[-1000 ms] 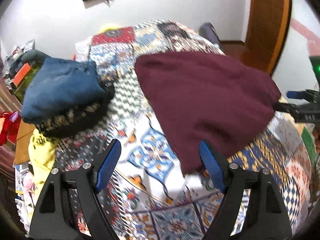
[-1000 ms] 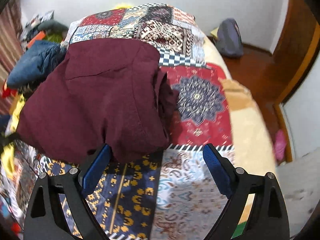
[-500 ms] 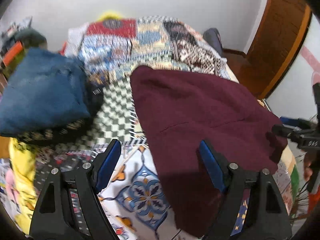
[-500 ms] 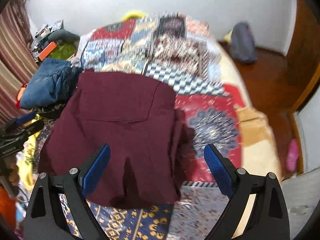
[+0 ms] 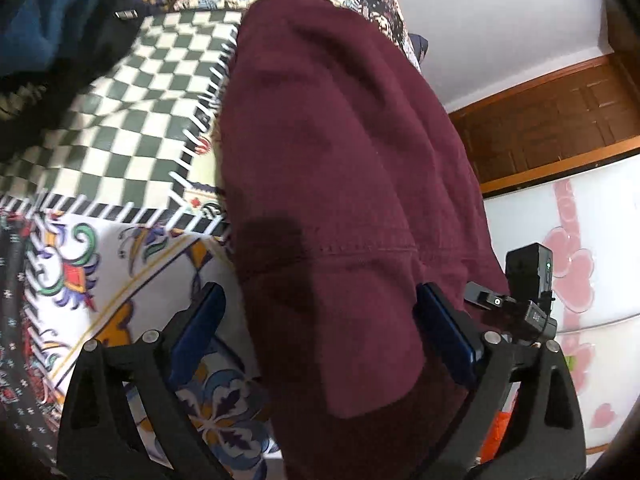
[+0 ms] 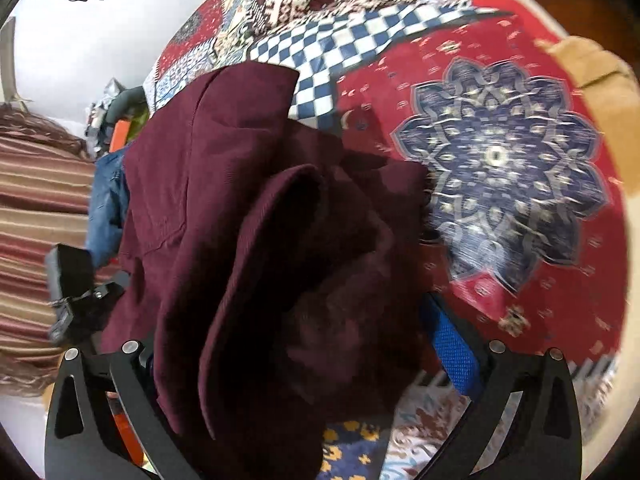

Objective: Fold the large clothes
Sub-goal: 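Grasp the folded bundle with both tools and lift it, then carry the bundle with both tools and set it on the jeans pile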

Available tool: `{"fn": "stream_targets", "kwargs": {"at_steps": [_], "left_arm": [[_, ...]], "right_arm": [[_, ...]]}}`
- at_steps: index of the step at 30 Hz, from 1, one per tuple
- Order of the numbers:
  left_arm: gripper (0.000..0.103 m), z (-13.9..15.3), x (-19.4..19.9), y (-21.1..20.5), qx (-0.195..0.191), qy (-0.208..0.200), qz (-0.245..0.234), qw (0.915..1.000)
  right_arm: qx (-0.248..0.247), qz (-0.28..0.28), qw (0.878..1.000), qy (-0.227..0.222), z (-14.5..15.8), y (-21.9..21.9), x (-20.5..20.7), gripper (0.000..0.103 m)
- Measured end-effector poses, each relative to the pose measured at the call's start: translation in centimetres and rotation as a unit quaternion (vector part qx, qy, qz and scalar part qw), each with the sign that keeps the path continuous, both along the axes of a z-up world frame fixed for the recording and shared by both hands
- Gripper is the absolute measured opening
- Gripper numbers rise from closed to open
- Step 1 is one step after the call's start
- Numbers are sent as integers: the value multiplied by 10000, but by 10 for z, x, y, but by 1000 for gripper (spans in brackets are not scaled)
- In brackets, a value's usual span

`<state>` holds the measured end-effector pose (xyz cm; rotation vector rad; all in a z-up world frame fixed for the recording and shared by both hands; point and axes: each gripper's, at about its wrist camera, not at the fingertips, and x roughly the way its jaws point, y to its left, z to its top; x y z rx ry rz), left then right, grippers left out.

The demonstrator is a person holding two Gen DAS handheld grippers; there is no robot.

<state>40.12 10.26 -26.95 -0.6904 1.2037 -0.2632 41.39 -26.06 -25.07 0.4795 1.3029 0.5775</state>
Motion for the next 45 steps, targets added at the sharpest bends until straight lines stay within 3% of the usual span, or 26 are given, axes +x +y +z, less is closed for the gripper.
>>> {"fn": "stream_targets", "kwargs": {"at_steps": [5, 7, 11, 13, 15, 18, 21, 26, 32, 39, 45], "left_arm": [[97, -4, 11, -10, -212, 90, -171, 9996], [93, -6, 12, -10, -406, 145, -118, 9990], [79, -3, 8, -10, -330, 94, -16, 9994], [70, 3, 4, -13, -148, -1, -14, 9999], [66, 14, 0, -19, 106, -119, -55, 9999], [58, 39, -6, -30, 547, -380, -167, 9976], [50, 75, -16, -46, 1025, -812, -332, 9909], [45, 130, -27, -42, 1431, -1292, -456, 9802], [45, 189, -34, -3, 1627, -1817, -236, 9695], [45, 261, -49, 83, 1775, -2446, 288, 9528], [45, 289, -52, 166, 1991, -2633, 754, 9409]], "right_arm": [[78, 80, 9997, 213, 0, 0, 10, 103], [130, 60, 9995, 277, 0, -2, 6, 103], [68, 17, 9998, 194, 6, -3, 1, 100], [43, 35, 10000, 49, 13, -3, -3, 92], [71, 69, 9999, -70, 23, -2, -8, 70], [11, 103, 9998, -179, 32, 0, -17, 55], [69, 115, 9996, -234, 40, 3, -29, 43], [213, 172, 9990, -360, 58, 22, -39, 37], [347, 270, 9946, -939, 111, 61, -38, 37], [466, 673, 9798, -1827, 188, 143, -26, 37], [613, 972, 9673, -2261, 222, 235, -2, 37]]}}
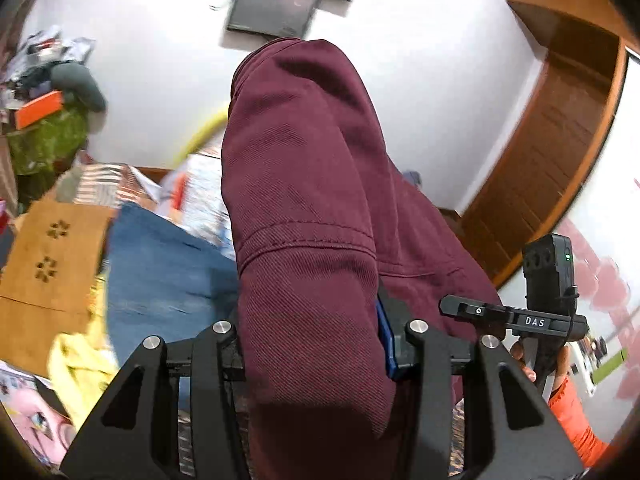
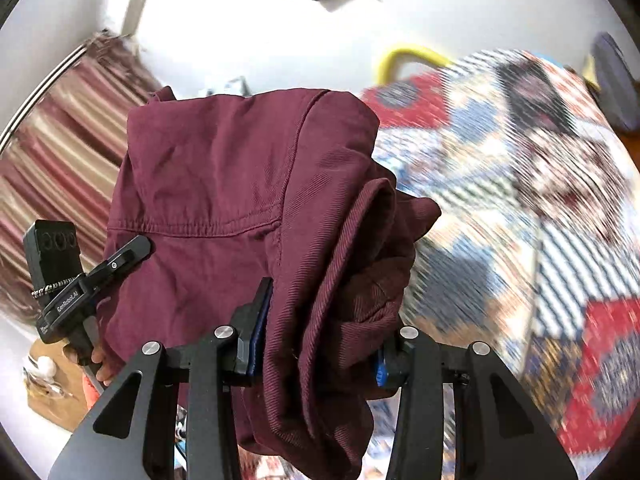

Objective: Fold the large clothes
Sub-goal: 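Carry the bundle with both tools and set it on the jeans pile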

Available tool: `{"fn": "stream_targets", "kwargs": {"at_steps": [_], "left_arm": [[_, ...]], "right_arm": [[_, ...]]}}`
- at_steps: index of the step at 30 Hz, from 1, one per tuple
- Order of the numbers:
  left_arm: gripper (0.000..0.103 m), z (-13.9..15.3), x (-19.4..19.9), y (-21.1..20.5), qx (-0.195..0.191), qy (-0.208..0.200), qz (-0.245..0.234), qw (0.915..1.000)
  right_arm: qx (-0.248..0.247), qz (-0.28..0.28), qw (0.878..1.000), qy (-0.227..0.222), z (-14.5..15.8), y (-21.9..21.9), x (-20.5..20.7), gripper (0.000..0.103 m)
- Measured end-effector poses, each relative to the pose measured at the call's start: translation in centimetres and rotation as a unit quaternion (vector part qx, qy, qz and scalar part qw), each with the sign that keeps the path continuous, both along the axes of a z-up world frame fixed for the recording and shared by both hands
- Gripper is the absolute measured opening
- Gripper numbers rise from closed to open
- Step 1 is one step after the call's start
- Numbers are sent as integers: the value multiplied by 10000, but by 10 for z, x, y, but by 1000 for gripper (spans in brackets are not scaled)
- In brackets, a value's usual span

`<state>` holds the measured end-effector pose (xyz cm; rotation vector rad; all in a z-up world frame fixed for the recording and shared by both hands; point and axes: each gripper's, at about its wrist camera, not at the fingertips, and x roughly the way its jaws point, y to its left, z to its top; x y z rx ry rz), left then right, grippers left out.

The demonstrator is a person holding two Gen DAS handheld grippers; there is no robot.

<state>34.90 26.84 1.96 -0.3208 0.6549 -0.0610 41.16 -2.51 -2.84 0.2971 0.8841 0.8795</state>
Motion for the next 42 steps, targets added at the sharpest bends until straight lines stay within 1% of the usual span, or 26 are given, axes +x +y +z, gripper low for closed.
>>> {"fn": "stream_targets", "kwargs": {"at_steps": [3, 6, 8, 9, 10, 11, 12, 13, 15, 16, 17, 19, 21, 22, 23, 24, 25, 26, 29, 31, 33, 35, 36, 38, 40, 42], "left_arm": [[45, -9, 11, 54, -49, 163, 319, 9993], [45, -38, 24, 100, -168, 477, 660, 9965], [46, -77, 35, 134, -364, 843, 878, 9919], [47, -101, 42, 150, -551, 1090, 1026, 9872], [53, -128, 50, 167, -686, 1344, 1241, 9807], [56, -145, 52, 178, -772, 1458, 1381, 9766], [61, -157, 51, 188, -884, 1439, 1450, 9749], [65, -170, 48, 199, -1085, 1297, 1445, 9749], [67, -174, 41, 204, -1343, 1120, 1326, 9756], [67, -174, 40, 205, -1411, 1084, 1236, 9762], [68, -174, 41, 205, -1359, 1096, 1206, 9772], [68, -162, 43, 196, -941, 1174, 1158, 9818], [68, -149, 41, 184, -389, 1228, 1186, 9845], [68, -140, 39, 175, -148, 1233, 1237, 9845], [68, -131, 37, 168, 53, 1218, 1299, 9840], [68, -127, 36, 166, 217, 1189, 1367, 9832], [68, -116, 30, 157, 474, 1080, 1492, 9817], [68, -108, 26, 150, 625, 964, 1548, 9812], [69, -84, 9, 125, 1053, 557, 1454, 9822], [75, -81, 3, 114, 1187, 516, 1392, 9818], [76, -84, -2, 105, 1288, 576, 1390, 9802], [77, -96, -5, 99, 1471, 807, 1406, 9757], [78, -102, -5, 96, 1590, 940, 1395, 9728], [80, -111, -10, 93, 1722, 1067, 1380, 9695], [79, -108, -21, 92, 1601, 1030, 1509, 9700], [79, -104, -31, 91, 1553, 944, 1606, 9701]], "right_arm": [[-11, 151, 9999, -32, -1, 51, 17, 37], [-122, 241, 9995, 158, -21, 104, 40, 37], [-291, 262, 9986, 354, -44, 135, 57, 37], [-440, 266, 9974, 496, -62, 153, 68, 37], [-592, 264, 9957, 658, -80, 166, 79, 37], [-764, 232, 9936, 798, -96, 176, 83, 40], [-883, 131, 9921, 885, -114, 184, 90, 47], [-863, 119, 9919, 921, -121, 185, 92, 51], [-712, 169, 9916, 1071, -131, 185, 100, 61], [-679, 215, 9915, 1090, -129, 184, 104, 62], [-725, 317, 9913, 1052, -125, 184, 104, 62], [-1050, 422, 9905, 786, -112, 185, 96, 62], [-1499, 333, 9877, 301, -92, 182, 84, 62], [-1592, 292, 9867, 152, -84, 182, 73, 62], [-1690, 168, 9854, -140, -72, 178, 64, 62], [-1712, 81, 9847, -315, -68, 177, 64, 62], [-1674, -25, 9841, -586, -57, 173, 57, 62], [-1635, -70, 9839, -713, -50, 171, 52, 62], [-1537, -37, 9843, -872, -42, 178, 46, 63], [-1545, 169, 9840, -872, -51, 190, 42, 65], [-1691, 276, 9816, -844, -65, 199, 40, 65], [-1995, 338, 9753, -884, -82, 211, 35, 67], [-2213, 302, 9693, -1025, -89, 216, 30, 68], [-2487, 325, 9590, -1322, -92, 215, 17, 68], [-2634, 422, 9526, -1460, -89, 212, 6, 68], [-2702, 479, 9485, -1582, -79, 204, -9, 67]]}}
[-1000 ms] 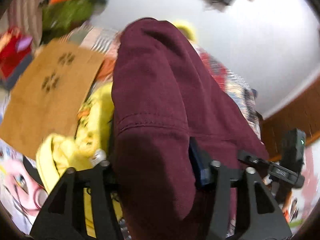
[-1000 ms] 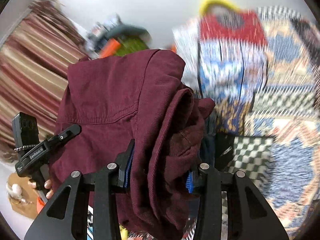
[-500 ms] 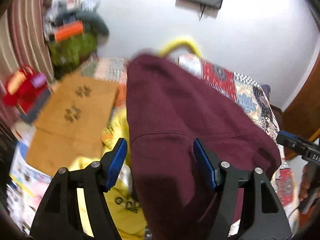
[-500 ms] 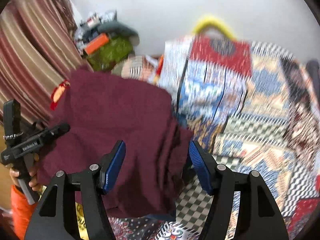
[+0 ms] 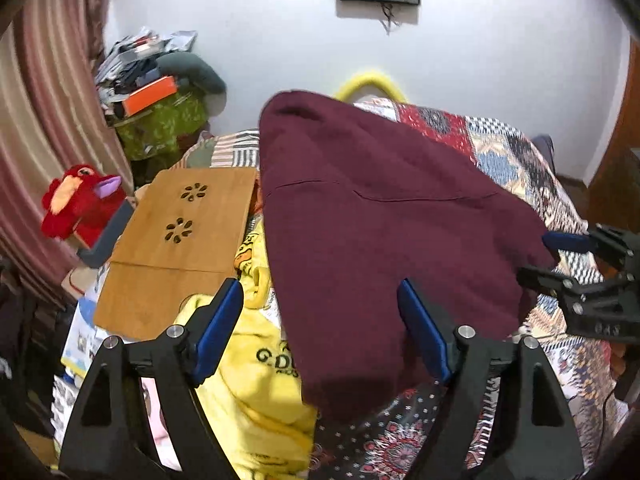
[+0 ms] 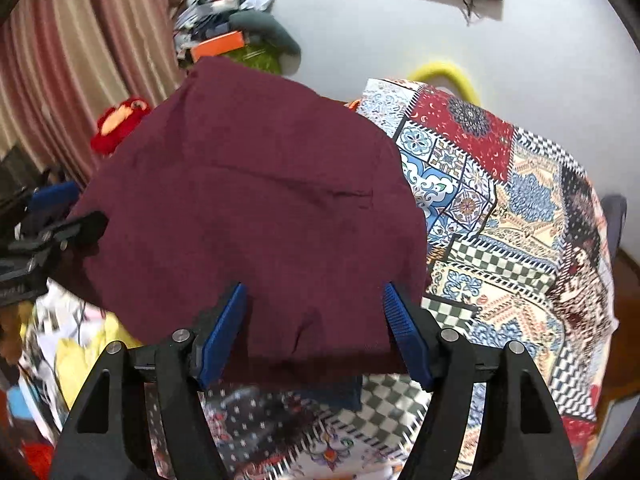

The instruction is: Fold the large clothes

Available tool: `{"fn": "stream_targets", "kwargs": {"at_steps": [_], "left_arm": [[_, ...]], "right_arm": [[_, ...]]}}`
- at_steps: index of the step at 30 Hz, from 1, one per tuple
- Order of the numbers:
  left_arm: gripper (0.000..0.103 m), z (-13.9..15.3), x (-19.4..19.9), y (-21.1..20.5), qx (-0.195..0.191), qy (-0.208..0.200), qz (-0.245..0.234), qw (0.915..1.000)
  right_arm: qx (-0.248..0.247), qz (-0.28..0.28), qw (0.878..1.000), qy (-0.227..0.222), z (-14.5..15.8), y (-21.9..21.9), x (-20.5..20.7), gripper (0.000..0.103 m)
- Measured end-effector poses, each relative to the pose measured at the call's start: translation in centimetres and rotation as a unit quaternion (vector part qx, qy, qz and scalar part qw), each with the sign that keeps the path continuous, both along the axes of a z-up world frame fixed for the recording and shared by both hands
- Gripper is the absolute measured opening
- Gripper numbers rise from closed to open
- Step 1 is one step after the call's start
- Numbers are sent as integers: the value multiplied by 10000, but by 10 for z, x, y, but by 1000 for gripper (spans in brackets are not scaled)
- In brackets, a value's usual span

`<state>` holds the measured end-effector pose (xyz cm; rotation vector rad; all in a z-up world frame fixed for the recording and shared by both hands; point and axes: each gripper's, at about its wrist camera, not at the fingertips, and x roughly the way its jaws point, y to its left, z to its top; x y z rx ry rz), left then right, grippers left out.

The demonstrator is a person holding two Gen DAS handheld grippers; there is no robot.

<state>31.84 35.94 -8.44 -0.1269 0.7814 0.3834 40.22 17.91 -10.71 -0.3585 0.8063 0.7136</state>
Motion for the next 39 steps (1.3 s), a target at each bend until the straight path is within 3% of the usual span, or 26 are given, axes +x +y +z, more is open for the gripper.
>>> {"fn": "stream_targets", "kwargs": {"at_steps": [5, 11, 15, 18, 21, 23, 27, 31, 36, 38, 39], "left_arm": [[79, 32, -33, -20, 192, -373, 90, 9991], [79, 90, -92, -63, 413, -1198, 69, 9919], [79, 130, -142, -104, 671, -1858, -134, 9802], [79, 155, -183, -137, 923, -2397, -251, 9661], [79, 171, -225, -172, 1221, -2966, -257, 9468], [79, 175, -247, -193, 1310, -3224, -241, 9372], [79, 172, -278, -221, 1477, -3477, -161, 9258], [83, 161, -297, -237, 1476, -3609, 17, 9208], [102, 150, -304, -244, 1513, -3646, 204, 9186], [102, 147, -304, -247, 1583, -3573, 215, 9202], [102, 145, -303, -247, 1607, -3535, 239, 9212]], "right_arm": [[231, 160, 9991, -323, 27, -22, -31, 67], [1040, 217, 9925, -611, 77, -59, -71, 68], [1725, 258, 9785, -1104, 117, -90, -118, 67], [2149, 286, 9620, -1659, 144, -113, -163, 68], [2471, 300, 9461, -2073, 155, -130, -201, 68], [2667, 294, 9368, -2243, 157, -140, -220, 68], [2927, 258, 9234, -2471, 151, -153, -256, 68], [2913, 125, 9160, -2755, 140, -154, -272, 68], [2773, -201, 9095, -3089, 130, -151, -281, 93], [2694, -299, 9091, -3164, 128, -148, -282, 103], [2660, -336, 9086, -3203, 128, -146, -281, 103]]}}
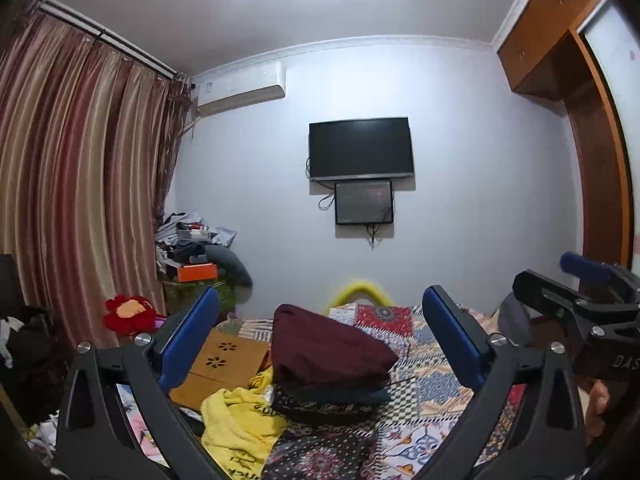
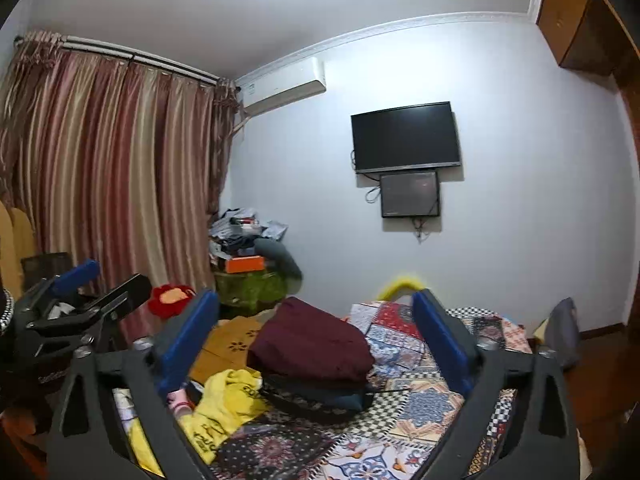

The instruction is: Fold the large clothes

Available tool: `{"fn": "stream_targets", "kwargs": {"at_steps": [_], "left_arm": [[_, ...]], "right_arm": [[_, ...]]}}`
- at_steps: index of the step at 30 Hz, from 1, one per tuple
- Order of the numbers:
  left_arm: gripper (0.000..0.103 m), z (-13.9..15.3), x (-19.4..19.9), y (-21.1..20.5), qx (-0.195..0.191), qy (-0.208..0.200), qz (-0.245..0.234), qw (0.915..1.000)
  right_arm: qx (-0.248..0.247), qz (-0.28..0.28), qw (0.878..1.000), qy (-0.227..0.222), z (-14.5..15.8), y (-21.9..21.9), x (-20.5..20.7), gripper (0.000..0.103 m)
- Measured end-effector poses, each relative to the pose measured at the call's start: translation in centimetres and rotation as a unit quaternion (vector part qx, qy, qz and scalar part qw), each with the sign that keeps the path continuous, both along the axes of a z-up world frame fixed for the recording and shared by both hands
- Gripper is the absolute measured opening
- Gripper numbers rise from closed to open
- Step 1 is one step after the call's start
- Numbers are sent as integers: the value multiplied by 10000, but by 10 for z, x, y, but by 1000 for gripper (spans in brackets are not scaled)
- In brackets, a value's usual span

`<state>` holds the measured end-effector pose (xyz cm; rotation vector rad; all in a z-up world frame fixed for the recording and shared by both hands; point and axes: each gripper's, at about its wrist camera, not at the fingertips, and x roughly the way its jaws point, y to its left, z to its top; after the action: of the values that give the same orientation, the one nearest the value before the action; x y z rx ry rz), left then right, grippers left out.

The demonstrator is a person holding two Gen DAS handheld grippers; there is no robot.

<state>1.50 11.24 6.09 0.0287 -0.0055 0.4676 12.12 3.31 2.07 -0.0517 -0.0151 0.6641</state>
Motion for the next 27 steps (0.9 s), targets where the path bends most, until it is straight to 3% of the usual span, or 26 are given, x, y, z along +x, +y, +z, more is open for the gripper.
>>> {"fn": "stream_targets", "kwargs": {"at_steps": [27], "left_arm": [[102, -27, 15, 21, -454, 426, 85, 9980]], "right_arm": [[-184, 22, 9976, 664, -21, -4, 9, 103]]}}
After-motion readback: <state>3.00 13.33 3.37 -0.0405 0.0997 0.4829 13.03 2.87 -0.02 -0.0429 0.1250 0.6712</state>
